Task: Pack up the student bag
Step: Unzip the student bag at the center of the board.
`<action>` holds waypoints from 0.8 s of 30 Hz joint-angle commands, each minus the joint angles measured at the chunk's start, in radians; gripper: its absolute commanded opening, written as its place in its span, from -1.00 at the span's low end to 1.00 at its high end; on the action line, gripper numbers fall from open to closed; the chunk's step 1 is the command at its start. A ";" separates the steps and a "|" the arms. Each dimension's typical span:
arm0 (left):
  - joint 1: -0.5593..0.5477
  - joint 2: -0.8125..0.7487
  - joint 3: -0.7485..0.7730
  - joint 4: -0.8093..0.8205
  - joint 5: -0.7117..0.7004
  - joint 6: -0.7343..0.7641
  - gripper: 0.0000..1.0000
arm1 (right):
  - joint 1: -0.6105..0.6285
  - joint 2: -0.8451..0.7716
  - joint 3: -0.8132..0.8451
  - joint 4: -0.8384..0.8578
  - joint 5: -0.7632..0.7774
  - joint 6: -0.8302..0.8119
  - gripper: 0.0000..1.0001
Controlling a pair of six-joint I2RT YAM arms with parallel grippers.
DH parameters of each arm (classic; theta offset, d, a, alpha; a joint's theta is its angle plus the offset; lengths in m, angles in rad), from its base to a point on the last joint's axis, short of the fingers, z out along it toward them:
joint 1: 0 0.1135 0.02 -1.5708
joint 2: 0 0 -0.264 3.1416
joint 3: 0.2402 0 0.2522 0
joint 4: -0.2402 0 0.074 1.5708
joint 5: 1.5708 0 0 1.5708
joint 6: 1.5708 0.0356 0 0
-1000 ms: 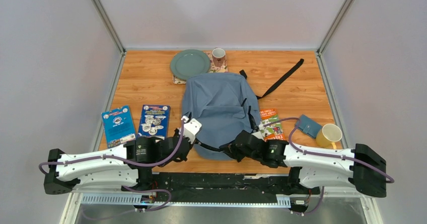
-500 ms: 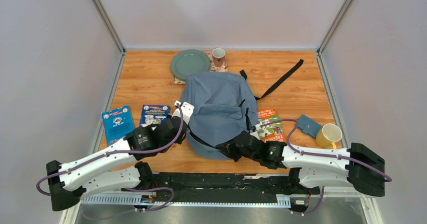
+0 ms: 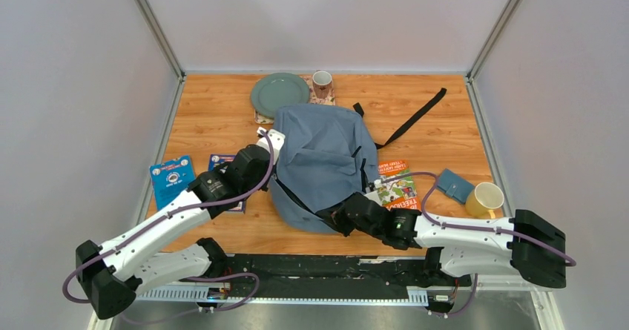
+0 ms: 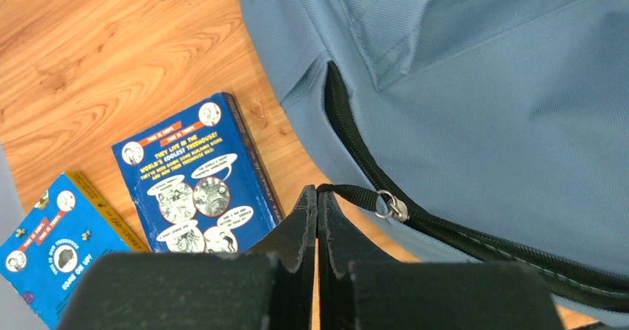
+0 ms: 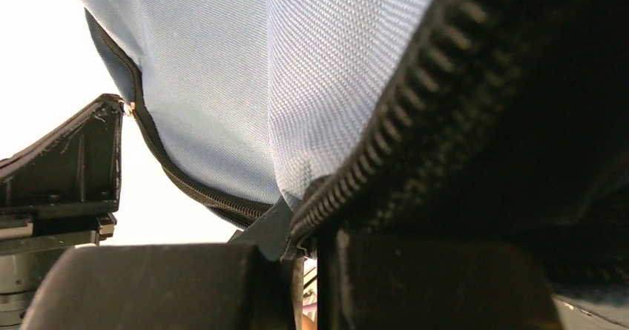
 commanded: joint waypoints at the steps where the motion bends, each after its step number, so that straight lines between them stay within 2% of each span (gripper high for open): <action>1: 0.092 0.009 0.072 0.149 -0.119 0.083 -1.00 | 0.024 0.027 -0.035 -0.150 -0.015 -0.099 -1.00; 10: 0.189 0.055 0.091 0.171 -0.096 0.104 -1.00 | 0.027 0.030 -0.039 -0.158 -0.013 -0.116 -1.00; 19: 0.246 0.125 0.128 0.209 0.061 0.091 -1.00 | 0.025 0.053 -0.026 -0.141 -0.019 -0.137 -1.00; 24: 0.247 0.149 0.152 0.142 0.117 0.046 -1.00 | 0.027 0.085 0.005 -0.081 -0.015 -0.147 -1.00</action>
